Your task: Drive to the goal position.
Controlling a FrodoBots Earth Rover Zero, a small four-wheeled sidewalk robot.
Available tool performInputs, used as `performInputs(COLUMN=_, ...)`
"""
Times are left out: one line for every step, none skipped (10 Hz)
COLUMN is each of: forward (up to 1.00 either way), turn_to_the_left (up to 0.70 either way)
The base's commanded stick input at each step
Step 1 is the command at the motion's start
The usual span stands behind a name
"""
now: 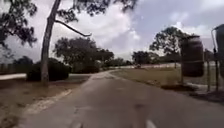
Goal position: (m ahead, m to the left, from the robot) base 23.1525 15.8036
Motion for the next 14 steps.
performInputs(forward=0.85, turn_to_the_left=0.0)
performInputs(forward=0.85, turn_to_the_left=0.0)
performInputs(forward=0.85, turn_to_the_left=0.0)
performInputs(forward=0.85, turn_to_the_left=0.0)
performInputs(forward=0.85, turn_to_the_left=0.0)
performInputs(forward=0.85, turn_to_the_left=0.0)
performInputs(forward=0.85, turn_to_the_left=0.0)
performInputs(forward=0.85, turn_to_the_left=0.0)
performInputs(forward=0.85, turn_to_the_left=0.0)
performInputs(forward=0.85, turn_to_the_left=0.0)
performInputs(forward=0.85, turn_to_the_left=0.0)
performInputs(forward=0.85, turn_to_the_left=0.0)
performInputs(forward=0.85, turn_to_the_left=0.0)
performInputs(forward=0.85, turn_to_the_left=0.0)
